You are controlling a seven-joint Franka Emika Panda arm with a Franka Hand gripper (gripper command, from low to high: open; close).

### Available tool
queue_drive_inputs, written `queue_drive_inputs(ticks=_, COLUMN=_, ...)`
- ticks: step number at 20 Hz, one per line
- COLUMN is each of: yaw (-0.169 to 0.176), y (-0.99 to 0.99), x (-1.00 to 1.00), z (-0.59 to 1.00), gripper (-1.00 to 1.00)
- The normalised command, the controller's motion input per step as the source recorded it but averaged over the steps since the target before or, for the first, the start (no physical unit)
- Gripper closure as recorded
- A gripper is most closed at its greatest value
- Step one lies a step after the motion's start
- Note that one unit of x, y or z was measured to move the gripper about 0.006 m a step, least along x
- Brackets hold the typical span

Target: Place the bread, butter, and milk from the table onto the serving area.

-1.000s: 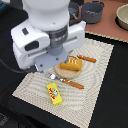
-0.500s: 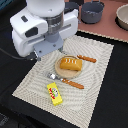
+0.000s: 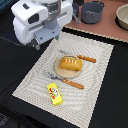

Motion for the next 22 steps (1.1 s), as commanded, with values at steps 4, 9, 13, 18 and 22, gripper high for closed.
queue_drive_inputs(ticks=4, yaw=0.068, y=0.58, x=-0.78, z=-0.10, gripper=-1.00)
queue_drive_inputs(ticks=9, yaw=0.069, y=0.59, x=-0.77, z=-0.15, gripper=-1.00)
queue_drive_inputs(ticks=13, yaw=0.078, y=0.58, x=-0.74, z=-0.27, gripper=-1.00)
queue_drive_inputs(ticks=18, yaw=0.085, y=0.51, x=-0.75, z=-0.38, gripper=-1.00)
queue_drive_inputs(ticks=22, yaw=0.070, y=0.34, x=-0.69, z=-0.40, gripper=-1.00)
